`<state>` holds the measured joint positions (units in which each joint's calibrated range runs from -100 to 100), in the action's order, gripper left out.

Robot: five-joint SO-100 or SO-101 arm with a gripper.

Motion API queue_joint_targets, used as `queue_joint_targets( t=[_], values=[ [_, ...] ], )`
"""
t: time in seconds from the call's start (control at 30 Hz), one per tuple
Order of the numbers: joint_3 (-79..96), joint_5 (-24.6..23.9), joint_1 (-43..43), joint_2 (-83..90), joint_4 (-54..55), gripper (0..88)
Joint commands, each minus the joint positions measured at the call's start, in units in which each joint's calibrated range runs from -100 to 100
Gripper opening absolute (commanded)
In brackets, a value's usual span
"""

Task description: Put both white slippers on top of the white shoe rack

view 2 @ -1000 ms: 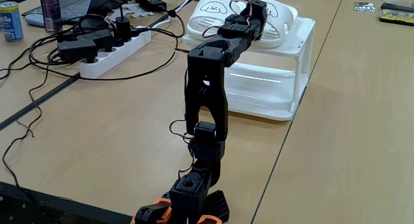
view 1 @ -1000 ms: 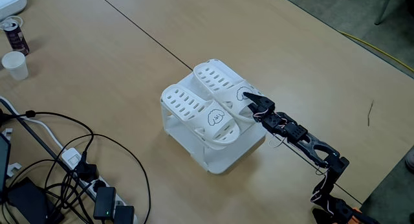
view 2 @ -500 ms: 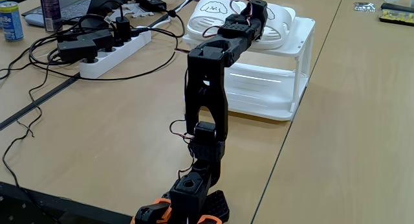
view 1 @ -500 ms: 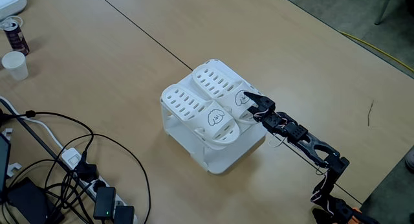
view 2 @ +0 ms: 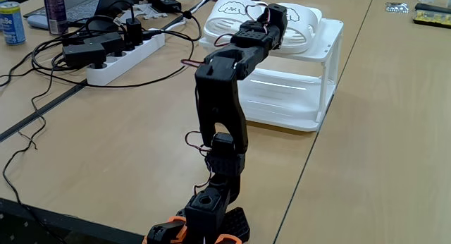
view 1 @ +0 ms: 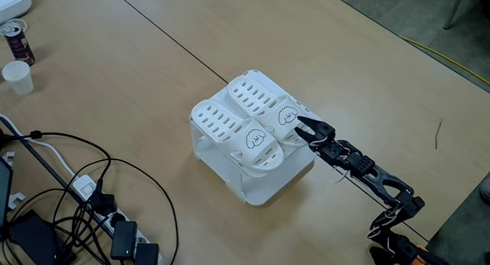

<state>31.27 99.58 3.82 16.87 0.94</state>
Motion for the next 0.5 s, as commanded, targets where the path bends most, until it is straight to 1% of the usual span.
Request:
queue_joint_targets(
  t=[0.0,0.33,0.4,0.47],
  values=[
    [1.1,0.4,-0.6,7.5,-0.2,16.9],
    [10.5,0.4,-1.6,17.0,-0.2,16.6],
    [13.1,0.4,-2.0,19.2,-0.2,12.2],
    [15.8,0.4,-2.5,21.7,-0.2,3.6]
  ],
)
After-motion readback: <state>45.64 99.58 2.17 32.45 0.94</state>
